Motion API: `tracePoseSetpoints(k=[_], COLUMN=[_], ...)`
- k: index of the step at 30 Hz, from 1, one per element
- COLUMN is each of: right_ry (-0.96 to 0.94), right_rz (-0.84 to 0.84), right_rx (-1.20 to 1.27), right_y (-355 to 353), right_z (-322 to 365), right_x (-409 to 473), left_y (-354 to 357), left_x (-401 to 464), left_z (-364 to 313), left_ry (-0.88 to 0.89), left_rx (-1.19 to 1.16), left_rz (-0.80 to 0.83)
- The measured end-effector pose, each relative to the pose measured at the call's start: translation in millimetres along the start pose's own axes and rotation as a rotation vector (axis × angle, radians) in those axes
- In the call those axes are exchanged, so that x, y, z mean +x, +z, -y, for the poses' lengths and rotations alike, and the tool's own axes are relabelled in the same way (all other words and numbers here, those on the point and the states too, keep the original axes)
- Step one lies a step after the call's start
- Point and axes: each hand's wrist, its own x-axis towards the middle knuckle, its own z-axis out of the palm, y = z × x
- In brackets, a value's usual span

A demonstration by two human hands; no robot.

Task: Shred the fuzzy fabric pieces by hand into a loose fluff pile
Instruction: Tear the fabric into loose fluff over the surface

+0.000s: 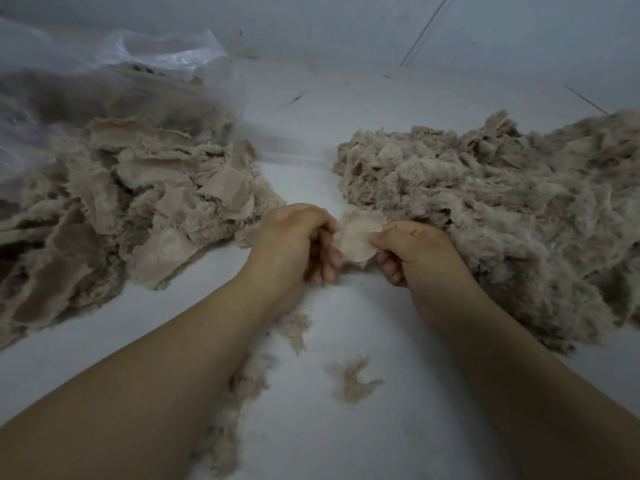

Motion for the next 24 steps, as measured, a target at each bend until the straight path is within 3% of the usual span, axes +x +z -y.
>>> tracePoseSetpoints(k=[2, 4, 6, 8, 11, 14, 17, 19, 24], right_ry=[-0.009, -0.022, -0.020, -0.011, -0.002, 0.008, 0.004, 0.011, 0.061], right_rz=[0.010, 0.030, 0.021, -0.006, -0.039, -0.046, -0.049, -0.053, -0.061], right_rx=[-0.021, -0.045, -0.034, -0.008, 0.029, 0.041, 0.052, 0.053, 0.089], right_y=[0, 1, 2, 1, 1, 1, 2, 1, -3], right_z=[0, 0, 0, 1, 2, 3, 3, 2, 4], right_x=[0, -1, -2, -2, 0, -1, -1, 0, 4], left_y=[-1, 1, 4, 4, -10, -8, 4, 8, 15], left_x=[2, 1, -1, 0, 7, 6, -4, -7, 0], left_z=[-3, -1, 2, 2, -9, -10, 2, 10, 13], left_ry=[-0.025, -0.028, -0.009, 0.050, 0.249, 0.313, 0.245, 0.301, 0.483], left_rx=[-0.005, 0.179, 0.264, 0.146, -0.224, -0.305, 0.106, 0.400, 0.763], left_rz=[0.027, 0.071, 0.015, -0.154, -0.480, -0.470, -0.358, -0.281, -0.199])
